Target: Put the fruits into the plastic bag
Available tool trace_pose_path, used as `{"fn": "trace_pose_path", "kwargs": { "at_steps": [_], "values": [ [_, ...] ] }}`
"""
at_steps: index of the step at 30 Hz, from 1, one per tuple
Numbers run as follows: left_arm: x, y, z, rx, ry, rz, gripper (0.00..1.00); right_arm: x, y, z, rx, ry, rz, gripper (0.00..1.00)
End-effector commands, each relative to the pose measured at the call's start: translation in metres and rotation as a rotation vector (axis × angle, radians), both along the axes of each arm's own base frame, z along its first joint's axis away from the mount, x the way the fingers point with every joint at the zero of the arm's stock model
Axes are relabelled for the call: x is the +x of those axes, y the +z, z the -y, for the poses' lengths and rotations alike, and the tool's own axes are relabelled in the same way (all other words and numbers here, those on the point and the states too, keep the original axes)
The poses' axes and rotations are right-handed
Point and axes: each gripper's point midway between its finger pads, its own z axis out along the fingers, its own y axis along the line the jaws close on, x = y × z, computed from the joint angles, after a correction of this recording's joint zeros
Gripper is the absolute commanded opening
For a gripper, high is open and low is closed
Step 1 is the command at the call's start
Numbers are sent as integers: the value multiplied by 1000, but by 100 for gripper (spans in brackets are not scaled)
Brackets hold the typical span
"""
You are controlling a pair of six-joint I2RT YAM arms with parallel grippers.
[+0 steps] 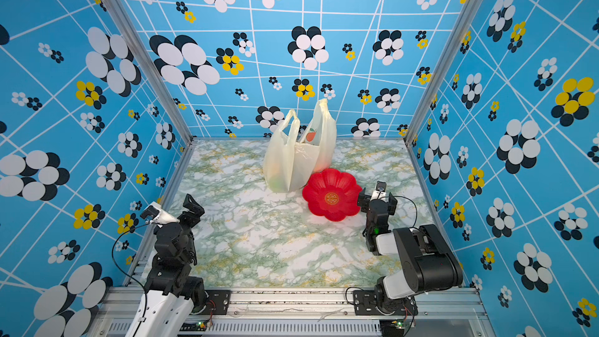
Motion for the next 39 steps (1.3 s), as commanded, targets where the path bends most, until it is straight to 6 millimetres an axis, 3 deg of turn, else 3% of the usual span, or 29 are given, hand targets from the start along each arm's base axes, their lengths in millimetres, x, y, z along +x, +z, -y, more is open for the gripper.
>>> {"fn": "trace_pose_path", "kwargs": {
  "at_steps": [1,8,13,31,36,39],
  "values": [
    [2,2,-3,38,12,-3,99,6,0,-1,-8,10,20,99],
    [12,5,2,110,-23,-44,99,17,-2,1,-18,-5,-16,99],
    [30,-2,10,137,-73,-91,99,21,-5,-1,-13,-3,-48,99],
    [122,-59,36,314,-295,-346,99,21,-5,-1,-15,-2,-46,99],
    [132,-89,36,319,-323,-407,99,21,-5,-1,-15,-3,-45,99],
    [134,-97,31,316,-298,-421,99,21,-5,-1,-16,-2,-46,99]
  ]
}}
